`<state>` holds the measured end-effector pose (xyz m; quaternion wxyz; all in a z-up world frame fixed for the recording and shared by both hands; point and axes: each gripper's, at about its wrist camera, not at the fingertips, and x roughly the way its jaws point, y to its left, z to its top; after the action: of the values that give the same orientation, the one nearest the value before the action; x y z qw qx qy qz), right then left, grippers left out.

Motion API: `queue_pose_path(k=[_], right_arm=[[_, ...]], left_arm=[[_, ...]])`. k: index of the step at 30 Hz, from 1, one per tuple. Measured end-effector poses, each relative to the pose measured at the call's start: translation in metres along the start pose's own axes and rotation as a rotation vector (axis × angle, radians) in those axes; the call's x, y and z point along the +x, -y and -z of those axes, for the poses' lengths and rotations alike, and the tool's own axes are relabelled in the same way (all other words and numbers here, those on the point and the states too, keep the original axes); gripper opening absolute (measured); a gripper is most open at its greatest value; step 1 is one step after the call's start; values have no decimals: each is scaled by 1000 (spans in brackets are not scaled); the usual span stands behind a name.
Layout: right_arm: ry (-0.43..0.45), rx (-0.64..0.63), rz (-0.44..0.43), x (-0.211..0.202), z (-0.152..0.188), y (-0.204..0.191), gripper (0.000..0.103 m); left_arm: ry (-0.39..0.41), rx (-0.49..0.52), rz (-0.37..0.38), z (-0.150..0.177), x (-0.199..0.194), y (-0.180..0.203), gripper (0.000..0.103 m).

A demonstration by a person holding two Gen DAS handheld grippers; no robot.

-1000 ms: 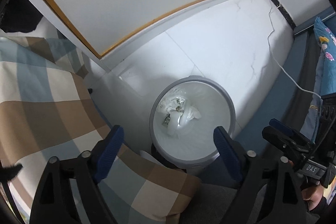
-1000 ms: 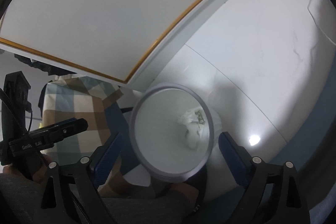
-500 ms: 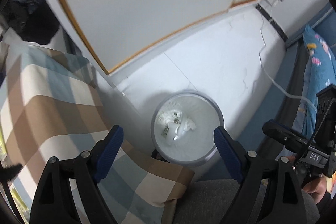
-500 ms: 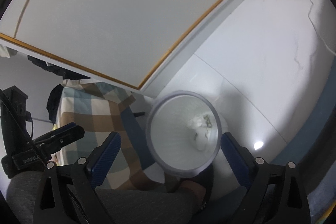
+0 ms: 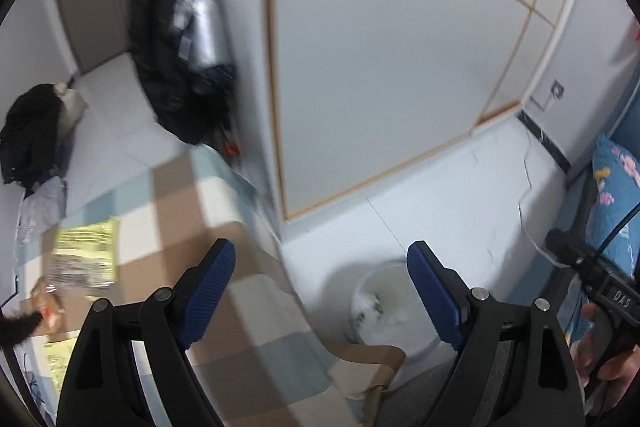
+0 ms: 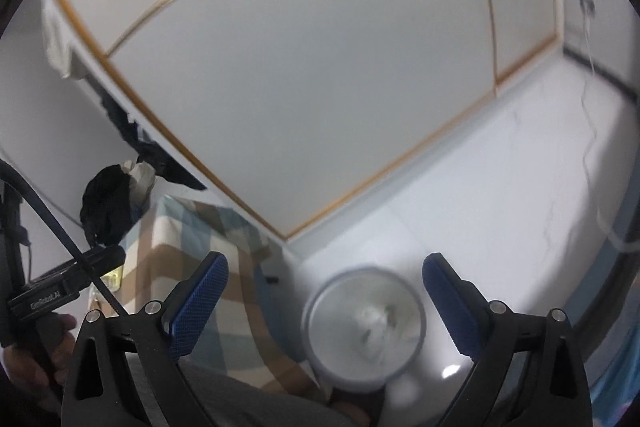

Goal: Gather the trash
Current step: 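Move both open tools back up from the bin toward the table, then lower the right gripper onto the yellow wrapper and close it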

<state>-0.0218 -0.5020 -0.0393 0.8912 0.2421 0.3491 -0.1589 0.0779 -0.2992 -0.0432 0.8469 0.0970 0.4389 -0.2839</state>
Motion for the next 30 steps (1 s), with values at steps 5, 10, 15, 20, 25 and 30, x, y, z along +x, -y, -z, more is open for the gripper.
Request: queue_pose_path(k=[5,10,15,20,25,30], right_arm=[[114,-112,-31,-34,-18,-55,99],[213,-216,-135,-61,-20,-120,99],[246,-294,-221,-64,-9,-173,99],[227,-351,-300,-56,6,-220,99],[191,-409,-369,-46,25,-263,99],[123,-450,-414,-21,46,-298,99]], left_arm=[[125,-72,-37,7,-43,-40,86],[211,-139,-87,15,-78,-76,86],[260,-229,-132,26,-108,-121,86],[303,-300,-196,40,-128,-162,86],[314,-387,-223,58,-142,-206,86],[313,-462,-260,79,-144,-245,86]])
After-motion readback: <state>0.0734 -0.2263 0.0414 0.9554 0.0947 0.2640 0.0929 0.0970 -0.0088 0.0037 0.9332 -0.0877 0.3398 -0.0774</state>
